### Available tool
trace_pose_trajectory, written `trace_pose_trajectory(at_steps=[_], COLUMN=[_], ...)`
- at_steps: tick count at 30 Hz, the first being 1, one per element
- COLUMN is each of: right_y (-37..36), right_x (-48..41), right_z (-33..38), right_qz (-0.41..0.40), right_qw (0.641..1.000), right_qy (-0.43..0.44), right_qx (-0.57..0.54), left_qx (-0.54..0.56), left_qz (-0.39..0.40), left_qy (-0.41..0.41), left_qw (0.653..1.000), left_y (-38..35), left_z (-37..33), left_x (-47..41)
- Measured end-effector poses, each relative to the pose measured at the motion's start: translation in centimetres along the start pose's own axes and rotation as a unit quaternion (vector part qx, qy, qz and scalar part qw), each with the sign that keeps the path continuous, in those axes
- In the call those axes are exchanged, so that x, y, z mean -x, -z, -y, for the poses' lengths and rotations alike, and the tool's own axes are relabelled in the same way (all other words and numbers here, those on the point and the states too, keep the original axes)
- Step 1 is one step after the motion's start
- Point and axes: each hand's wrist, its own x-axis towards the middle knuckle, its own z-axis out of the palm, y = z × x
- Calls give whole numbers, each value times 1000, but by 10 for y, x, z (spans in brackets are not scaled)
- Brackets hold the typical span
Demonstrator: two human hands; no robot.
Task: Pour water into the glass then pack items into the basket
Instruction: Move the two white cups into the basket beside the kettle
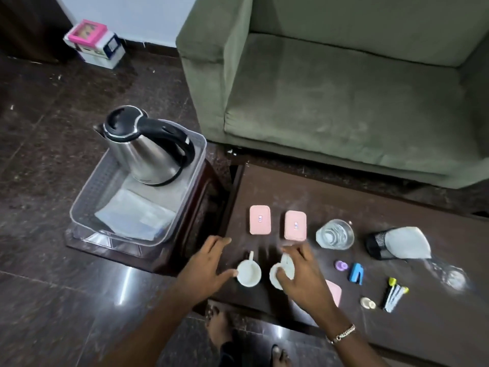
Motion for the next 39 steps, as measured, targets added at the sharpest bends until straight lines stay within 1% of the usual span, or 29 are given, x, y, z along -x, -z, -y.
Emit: trace_pose_trajectory(at_steps=[3,5,8,11,13,16,19,22,25,27,31,33,35,39], right_y=[-17,-32,-52,-65,-71,-75,-71,-63,-50,-42,-41,-49,-62,-98], right_x=[20,28,30,26,21,15,13,11,1,-12,-48,-70,-90,-126], right_z=[-33,-48,-66,-72,-72,-71,-61,-27,25,67,145,179,206,243], right_qz=[62,85,58,18,0,-3,-11,-43,-72,-91,-138,-135,-131,-113], right_qw=[996,992,992,995,995,994,996,997,994,990,977,975,976,983], right_qy=[-24,-22,0,10,23,39,37,44,85,106,146,144,150,141], right_qx=[61,92,110,102,98,103,82,42,7,-23,-77,-99,-85,24], left_qx=[12,19,15,22,19,15,24,42,63,66,24,8,-7,-47], left_qz=[6,-2,-15,-41,-57,-65,-89,-133,-185,-217,-286,-303,-308,-287], left_qy=[37,58,73,73,60,33,19,7,-11,-3,4,23,46,81], left_qw=[999,998,997,996,996,997,996,990,981,974,958,953,950,953], left_y=[-51,-77,-102,-117,-121,-122,-107,-68,-9,39,128,165,193,222], left_z=[-11,-15,-18,-15,-10,-3,-3,-7,-8,-2,33,61,89,139], left_x=[13,17,14,8,5,3,8,19,31,37,39,34,24,-6])
